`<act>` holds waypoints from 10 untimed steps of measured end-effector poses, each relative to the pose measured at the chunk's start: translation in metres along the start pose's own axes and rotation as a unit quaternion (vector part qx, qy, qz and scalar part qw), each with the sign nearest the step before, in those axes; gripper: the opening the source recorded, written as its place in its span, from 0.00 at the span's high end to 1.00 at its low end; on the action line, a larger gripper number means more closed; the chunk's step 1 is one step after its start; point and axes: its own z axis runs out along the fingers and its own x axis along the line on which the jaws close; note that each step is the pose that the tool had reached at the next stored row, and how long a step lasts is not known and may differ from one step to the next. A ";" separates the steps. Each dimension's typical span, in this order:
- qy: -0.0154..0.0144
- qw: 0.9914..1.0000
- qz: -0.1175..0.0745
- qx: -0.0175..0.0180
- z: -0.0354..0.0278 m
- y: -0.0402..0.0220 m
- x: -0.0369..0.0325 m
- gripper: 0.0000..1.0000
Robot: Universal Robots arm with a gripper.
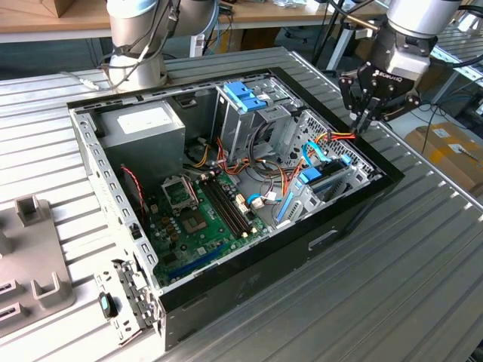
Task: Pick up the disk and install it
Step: 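Insert the second disk wire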
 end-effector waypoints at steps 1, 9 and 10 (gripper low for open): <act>0.000 1.000 -0.009 0.000 0.0002 0.0000 0.0000 0.76; 0.006 0.997 -0.071 -0.001 0.0043 0.0000 -0.0003 0.76; 0.006 0.997 -0.071 -0.002 0.0044 0.0000 -0.0002 0.76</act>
